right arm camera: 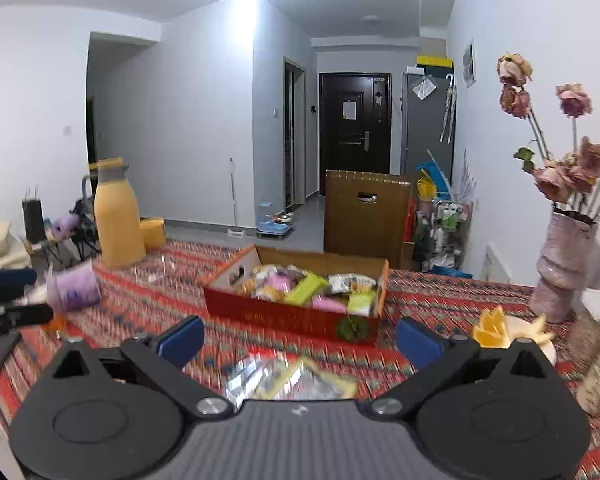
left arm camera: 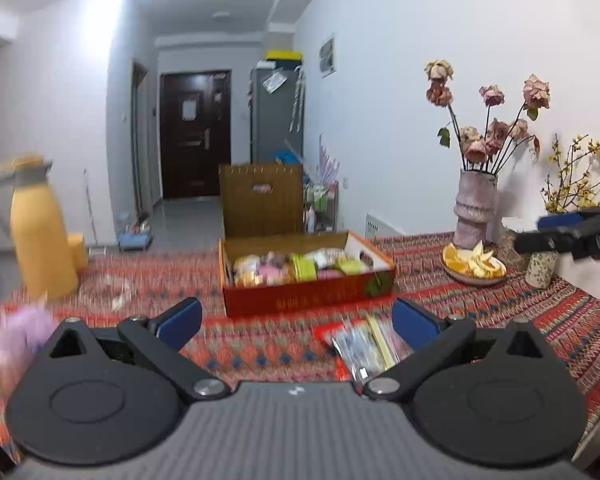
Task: Organize snacks
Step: 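Withdraw both tools from the box back toward the last packets, then grasp a silver-red packet with the left tool while the right tool grasps a gold-edged packet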
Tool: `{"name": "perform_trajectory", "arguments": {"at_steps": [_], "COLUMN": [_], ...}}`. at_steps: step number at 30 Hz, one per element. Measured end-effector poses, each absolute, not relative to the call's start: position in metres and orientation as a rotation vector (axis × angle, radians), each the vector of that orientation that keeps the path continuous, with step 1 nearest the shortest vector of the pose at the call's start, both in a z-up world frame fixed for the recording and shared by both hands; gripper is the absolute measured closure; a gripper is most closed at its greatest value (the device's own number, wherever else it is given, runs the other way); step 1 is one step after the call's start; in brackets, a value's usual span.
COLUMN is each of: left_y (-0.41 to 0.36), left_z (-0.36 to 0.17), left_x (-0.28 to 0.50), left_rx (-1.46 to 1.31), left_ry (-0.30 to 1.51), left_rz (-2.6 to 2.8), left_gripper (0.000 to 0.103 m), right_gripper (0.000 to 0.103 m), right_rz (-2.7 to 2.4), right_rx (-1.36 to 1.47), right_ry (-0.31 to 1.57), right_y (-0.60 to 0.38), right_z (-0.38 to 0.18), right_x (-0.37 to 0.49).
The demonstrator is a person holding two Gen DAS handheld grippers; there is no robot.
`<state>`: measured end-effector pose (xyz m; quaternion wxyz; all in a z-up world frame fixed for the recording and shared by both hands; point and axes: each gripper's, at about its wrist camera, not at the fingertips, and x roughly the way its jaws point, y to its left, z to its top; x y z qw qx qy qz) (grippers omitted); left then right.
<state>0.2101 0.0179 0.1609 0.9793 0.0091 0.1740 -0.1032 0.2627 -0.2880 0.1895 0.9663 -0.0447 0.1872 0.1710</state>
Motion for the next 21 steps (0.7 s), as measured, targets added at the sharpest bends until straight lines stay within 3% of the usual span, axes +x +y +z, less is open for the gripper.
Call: {"name": "perform_trajectory", "arguments": {"at_steps": [5, 13, 21], "left_y": [0.018, 0.014, -0.003], "left_z": [0.12, 0.065, 0.051], "left_x": [0.173, 0.147, 0.169], "left_rx": [-0.075, -0.078, -0.052], "left_ry": [0.38, 0.493, 0.552], "left_rz": [-0.211, -0.198, -0.206], "left_gripper": [0.0, 0.0, 0.0], "right_gripper": [0.0, 0.0, 0.0], "right_rz": [0.32, 0.282, 0.243], "right_rx": [-0.109, -0.042, 0.011], "right_ry": [0.359, 0.503, 0.555], "right_y": [-0.289, -0.299, -0.314], "right_z": [0.141, 0.047, 0.024], "right_x": [0.213, 0.174, 0.182]}}
